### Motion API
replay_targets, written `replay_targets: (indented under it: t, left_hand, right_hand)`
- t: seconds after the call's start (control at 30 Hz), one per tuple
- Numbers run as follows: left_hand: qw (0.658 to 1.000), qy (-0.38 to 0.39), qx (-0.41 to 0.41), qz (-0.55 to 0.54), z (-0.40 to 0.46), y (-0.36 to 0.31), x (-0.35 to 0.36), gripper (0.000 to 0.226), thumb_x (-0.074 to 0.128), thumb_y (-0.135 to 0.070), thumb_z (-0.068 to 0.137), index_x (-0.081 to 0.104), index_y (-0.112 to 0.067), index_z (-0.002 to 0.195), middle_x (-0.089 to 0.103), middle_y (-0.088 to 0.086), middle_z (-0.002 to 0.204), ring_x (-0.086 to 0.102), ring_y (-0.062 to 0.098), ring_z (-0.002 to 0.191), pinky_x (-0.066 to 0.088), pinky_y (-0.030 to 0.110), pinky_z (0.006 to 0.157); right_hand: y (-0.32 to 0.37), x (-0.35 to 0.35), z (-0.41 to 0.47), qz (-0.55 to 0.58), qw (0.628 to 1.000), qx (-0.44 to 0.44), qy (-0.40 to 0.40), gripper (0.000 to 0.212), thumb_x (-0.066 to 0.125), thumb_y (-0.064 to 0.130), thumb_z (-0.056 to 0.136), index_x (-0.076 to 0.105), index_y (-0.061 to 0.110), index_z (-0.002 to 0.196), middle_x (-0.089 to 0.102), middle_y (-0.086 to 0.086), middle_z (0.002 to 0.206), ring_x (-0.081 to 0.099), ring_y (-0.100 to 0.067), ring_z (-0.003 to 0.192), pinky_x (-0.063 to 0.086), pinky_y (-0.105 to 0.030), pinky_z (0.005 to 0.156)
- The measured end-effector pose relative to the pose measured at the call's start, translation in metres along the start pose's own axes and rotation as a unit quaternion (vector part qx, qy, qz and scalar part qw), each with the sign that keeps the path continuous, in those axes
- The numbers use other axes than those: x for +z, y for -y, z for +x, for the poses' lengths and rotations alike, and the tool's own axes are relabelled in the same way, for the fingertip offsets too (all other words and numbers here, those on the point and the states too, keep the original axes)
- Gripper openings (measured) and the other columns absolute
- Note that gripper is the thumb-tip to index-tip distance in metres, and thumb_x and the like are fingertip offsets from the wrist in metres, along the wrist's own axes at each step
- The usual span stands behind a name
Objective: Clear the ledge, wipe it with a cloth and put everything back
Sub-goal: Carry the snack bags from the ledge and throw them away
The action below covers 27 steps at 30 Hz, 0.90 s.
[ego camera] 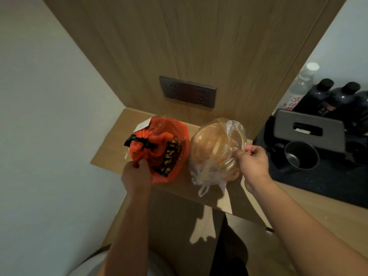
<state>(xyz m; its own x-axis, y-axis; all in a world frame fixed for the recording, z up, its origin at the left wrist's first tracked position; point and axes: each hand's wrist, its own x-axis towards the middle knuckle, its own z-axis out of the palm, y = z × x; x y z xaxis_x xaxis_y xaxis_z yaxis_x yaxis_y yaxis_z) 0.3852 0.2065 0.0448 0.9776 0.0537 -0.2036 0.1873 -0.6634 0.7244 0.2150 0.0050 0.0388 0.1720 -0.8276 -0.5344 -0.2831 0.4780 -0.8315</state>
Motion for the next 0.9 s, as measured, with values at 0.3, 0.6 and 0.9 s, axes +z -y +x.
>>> replay_targets:
  t: [0.3, 0.6, 0.9]
  left_hand:
    - [0.999, 0.026, 0.027, -0.015, -0.023, -0.012, -0.022, 0.033, 0.053, -0.029, 0.096, 0.065, -0.004, 0.077, 0.065, 0.015, 0.075, 0.059, 0.032, 0.075, 0.043, 0.039, 0.068]
    - [0.994, 0.055, 0.034, -0.083, -0.042, -0.027, -0.013, 0.021, 0.058, -0.020, 0.097, 0.062, -0.004, 0.083, 0.056, 0.004, 0.067, 0.060, 0.029, 0.068, 0.040, 0.023, 0.051]
    - [0.984, 0.084, 0.146, -0.056, -0.127, -0.055, 0.001, 0.026, 0.058, -0.016, 0.096, 0.056, -0.009, 0.071, 0.051, 0.000, 0.062, 0.046, 0.017, 0.056, 0.032, 0.018, 0.044]
  right_hand:
    - [0.001, -0.029, -0.039, 0.079, 0.995, -0.055, -0.001, 0.024, 0.069, 0.006, 0.089, 0.056, 0.009, 0.110, 0.065, -0.003, 0.091, 0.066, -0.019, 0.084, 0.055, -0.031, 0.072]
    - [0.010, -0.072, -0.070, 0.118, 0.984, -0.119, -0.054, 0.023, 0.070, 0.013, 0.090, 0.058, 0.016, 0.109, 0.065, 0.002, 0.088, 0.068, -0.014, 0.085, 0.057, -0.033, 0.082]
    - [0.006, -0.153, -0.097, 0.222, 0.959, -0.131, -0.115, 0.024, 0.067, 0.011, 0.092, 0.054, 0.015, 0.111, 0.067, -0.004, 0.096, 0.068, -0.011, 0.083, 0.055, -0.025, 0.075]
